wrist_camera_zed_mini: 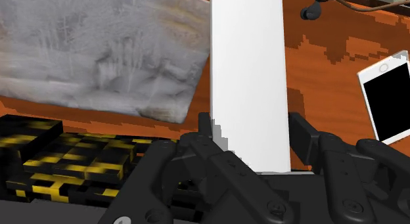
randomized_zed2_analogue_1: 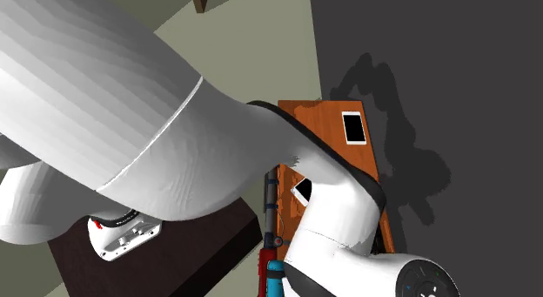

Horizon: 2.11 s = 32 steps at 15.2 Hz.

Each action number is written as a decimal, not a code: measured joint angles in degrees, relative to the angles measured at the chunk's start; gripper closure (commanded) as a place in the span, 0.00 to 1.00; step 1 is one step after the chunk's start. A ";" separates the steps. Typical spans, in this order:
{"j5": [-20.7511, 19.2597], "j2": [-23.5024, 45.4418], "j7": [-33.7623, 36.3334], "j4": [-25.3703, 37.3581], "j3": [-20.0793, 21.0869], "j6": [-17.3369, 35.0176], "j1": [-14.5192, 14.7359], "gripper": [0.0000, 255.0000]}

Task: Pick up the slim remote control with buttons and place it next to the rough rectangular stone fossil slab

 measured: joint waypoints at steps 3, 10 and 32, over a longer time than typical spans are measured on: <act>1.13 1.61 -0.75 -0.67 0.57 2.12 -0.34 1.00; 3.90 5.82 -2.65 -0.91 2.14 6.26 -1.53 1.00; 11.46 19.99 -7.92 2.54 8.64 17.50 -6.60 1.00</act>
